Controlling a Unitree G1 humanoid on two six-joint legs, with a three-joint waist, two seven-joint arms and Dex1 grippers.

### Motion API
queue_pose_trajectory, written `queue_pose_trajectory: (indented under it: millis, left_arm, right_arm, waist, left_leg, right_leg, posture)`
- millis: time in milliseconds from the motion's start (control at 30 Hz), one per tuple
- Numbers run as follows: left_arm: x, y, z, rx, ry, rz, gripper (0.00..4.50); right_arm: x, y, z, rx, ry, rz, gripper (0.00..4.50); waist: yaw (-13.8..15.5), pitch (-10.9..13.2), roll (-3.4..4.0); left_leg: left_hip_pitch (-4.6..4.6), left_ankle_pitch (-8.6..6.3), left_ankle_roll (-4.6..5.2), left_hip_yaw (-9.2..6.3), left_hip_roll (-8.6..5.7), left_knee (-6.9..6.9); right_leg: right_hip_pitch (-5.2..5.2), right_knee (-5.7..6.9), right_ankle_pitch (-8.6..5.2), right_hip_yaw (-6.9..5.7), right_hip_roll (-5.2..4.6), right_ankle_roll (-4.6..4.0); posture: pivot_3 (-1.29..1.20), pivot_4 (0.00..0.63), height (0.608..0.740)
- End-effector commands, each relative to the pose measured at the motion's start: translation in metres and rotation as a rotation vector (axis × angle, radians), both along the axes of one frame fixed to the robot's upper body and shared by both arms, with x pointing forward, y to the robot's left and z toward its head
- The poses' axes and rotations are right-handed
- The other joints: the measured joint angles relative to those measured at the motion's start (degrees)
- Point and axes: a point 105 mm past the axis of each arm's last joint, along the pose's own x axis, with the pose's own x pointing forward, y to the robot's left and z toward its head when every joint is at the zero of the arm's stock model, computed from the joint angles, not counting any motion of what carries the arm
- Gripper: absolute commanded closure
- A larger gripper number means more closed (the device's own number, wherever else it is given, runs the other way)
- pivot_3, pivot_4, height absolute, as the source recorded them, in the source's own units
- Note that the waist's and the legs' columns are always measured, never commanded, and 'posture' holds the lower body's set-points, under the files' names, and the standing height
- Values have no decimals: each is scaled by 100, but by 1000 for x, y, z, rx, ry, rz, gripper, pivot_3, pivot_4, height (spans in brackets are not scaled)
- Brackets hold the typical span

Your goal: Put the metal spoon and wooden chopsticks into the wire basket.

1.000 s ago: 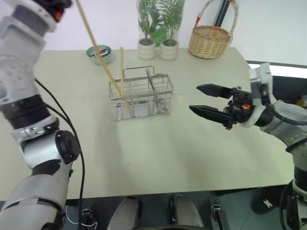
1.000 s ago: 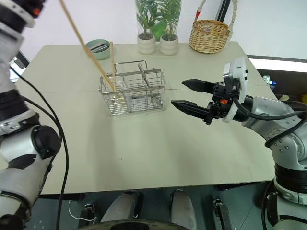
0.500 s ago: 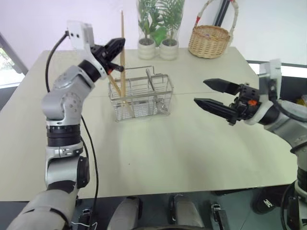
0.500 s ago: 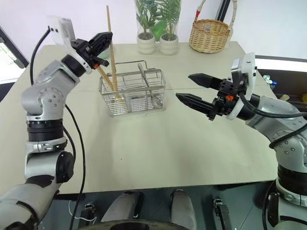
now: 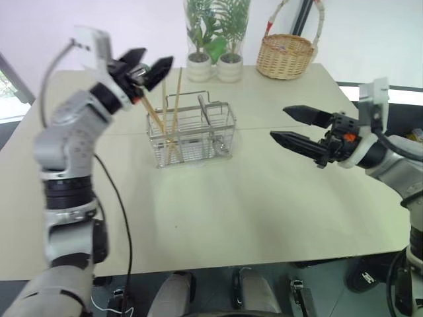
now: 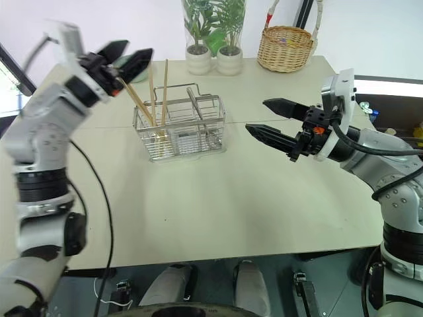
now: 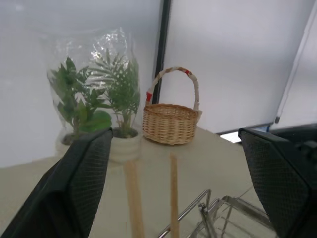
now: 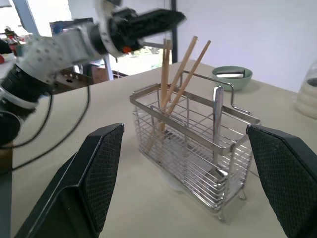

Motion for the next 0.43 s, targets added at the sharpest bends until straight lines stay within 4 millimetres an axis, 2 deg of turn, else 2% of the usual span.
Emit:
queue_pose_trajectory:
  millis: [33,100,233,333,433]
  left_arm:
    - [-32,20,21,188,-82,-56,114]
    - [-43,34,18,291,-43,-79,114]
    - [-77,65,-19,580,137,-159,114]
    - [-84,78,-32,619,199,-138,114]
    - [-85,77,-35,588,173,-115,114]
  right_arm:
    - [1,-6,6,-50,-48,-6,410]
    - [2,-10,4,-73,-47,-7,410]
    - [8,-19,-2,-120,-41,-19,410]
    - [10,-21,-3,-127,-38,-16,410]
    - [12,-19,-8,-148,-36,-10,410]
  waist:
    - [-7,2,8]
    - [-1,3,14]
    - [-5,12,28]
    - [53,17,33]
    - [71,17,31]
  left_leg:
    - [1,0,0,1,0,-1]
    - [3,-1,1,2,-1,-4]
    - [4,-3,4,5,0,-4]
    - [3,-4,5,5,2,-5]
    - [1,-4,5,-3,5,-3]
  right_leg:
    - [0,0,0,0,0,0]
    - [2,-2,-1,1,-3,-1]
    - [2,-3,-2,1,-5,-3]
    - [1,-6,-13,1,-8,-23]
    - [2,-12,-15,-3,-10,-25]
  posture:
    - [0,150,700]
    - [0,150,700]
    - [0,150,700]
    - [0,150,700]
    - [0,150,700]
